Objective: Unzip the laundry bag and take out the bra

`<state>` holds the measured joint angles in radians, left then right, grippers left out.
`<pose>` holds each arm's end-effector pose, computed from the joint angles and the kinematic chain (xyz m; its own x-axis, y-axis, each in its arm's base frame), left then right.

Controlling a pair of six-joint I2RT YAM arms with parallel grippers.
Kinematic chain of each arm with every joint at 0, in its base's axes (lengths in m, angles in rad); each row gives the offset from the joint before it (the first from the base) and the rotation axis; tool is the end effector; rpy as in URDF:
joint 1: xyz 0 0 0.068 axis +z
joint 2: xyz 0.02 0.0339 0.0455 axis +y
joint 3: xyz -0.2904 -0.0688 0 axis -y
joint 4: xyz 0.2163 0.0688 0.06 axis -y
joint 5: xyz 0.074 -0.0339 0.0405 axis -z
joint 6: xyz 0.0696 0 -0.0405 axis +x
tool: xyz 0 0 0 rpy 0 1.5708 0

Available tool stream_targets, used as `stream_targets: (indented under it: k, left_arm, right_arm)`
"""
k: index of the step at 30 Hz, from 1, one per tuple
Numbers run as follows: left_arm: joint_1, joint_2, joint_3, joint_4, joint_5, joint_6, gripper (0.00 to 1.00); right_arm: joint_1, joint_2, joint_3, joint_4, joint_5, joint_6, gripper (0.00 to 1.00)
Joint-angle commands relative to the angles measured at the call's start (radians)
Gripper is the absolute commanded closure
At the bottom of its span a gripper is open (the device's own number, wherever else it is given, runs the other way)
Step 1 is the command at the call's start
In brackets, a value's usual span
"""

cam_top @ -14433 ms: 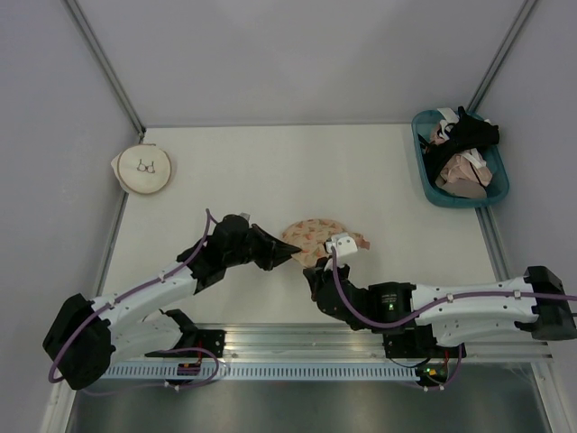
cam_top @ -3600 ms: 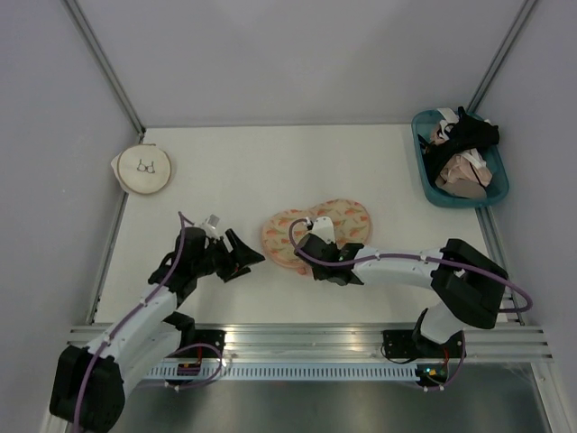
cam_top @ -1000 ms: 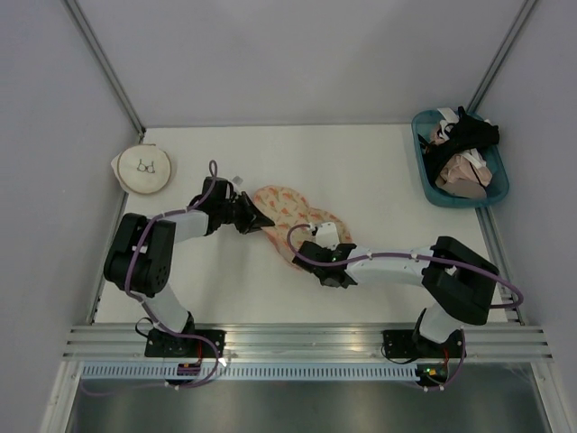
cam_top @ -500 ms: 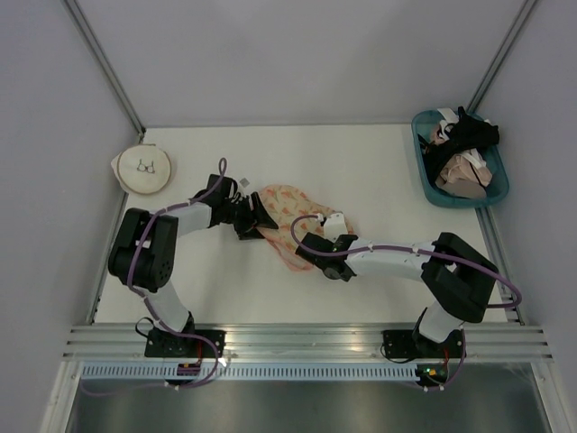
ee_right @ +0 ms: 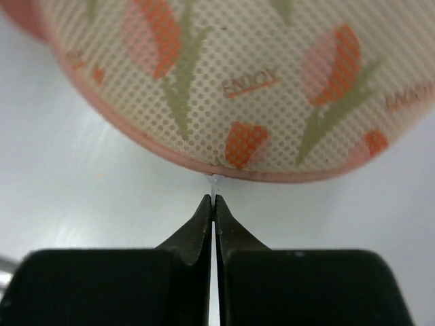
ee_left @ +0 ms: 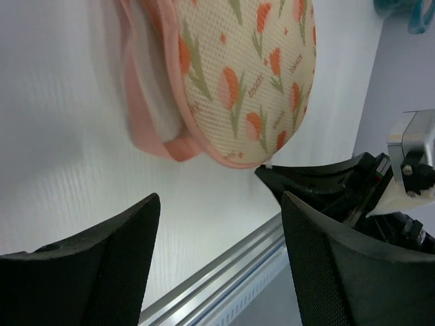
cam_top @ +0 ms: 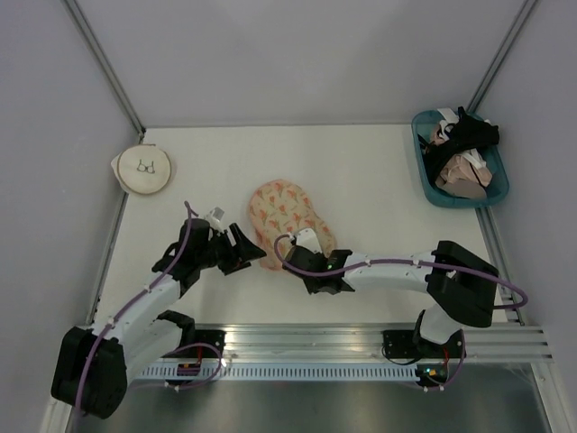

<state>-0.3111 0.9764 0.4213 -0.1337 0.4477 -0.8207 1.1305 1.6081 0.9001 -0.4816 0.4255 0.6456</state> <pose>0.1606 -0.0833 0.2042 -0.8472 -0.4204 -0.3250 -0.0377 0.6576 -0.7524 0.1476 0.2458 0.1811 -0.7724 -0.3535 -0.5277 -0.3678 0.9263 -0.0822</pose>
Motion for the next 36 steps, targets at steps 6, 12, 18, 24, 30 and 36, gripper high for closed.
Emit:
stream_targets:
  k: [6,12,18,24,30,36]
  left_arm:
    - [-0.066,-0.24,-0.182,-0.001,0.01,-0.276,0.01]
    - [-0.068,-0.357,-0.243,0.003,-0.073,-0.363,0.01]
    - [-0.069,-0.277,-0.273,0.127,-0.13,-0.462,0.01]
    - [-0.069,-0.142,-0.262,0.252,-0.153,-0.495,0.07]
    - [-0.069,0.005,-0.248,0.43,-0.145,-0.488,0.48]
    - [-0.071,0.036,-0.231,0.422,-0.161,-0.463,0.97]
  right_arm:
    - [0.063,0.039,0.088,0.291,-0.335,-0.106,1.0]
    - [0.063,0.09,0.138,0.359,-0.401,-0.109,0.99]
    - [0.066,0.099,0.155,0.409,-0.453,-0.09,1.0]
    - [0.068,0.027,0.112,0.471,-0.449,-0.089,1.0]
    - [0.068,0.006,0.094,0.463,-0.452,-0.09,0.99]
    - [0.069,-0.013,0.079,0.442,-0.441,-0.09,1.0]
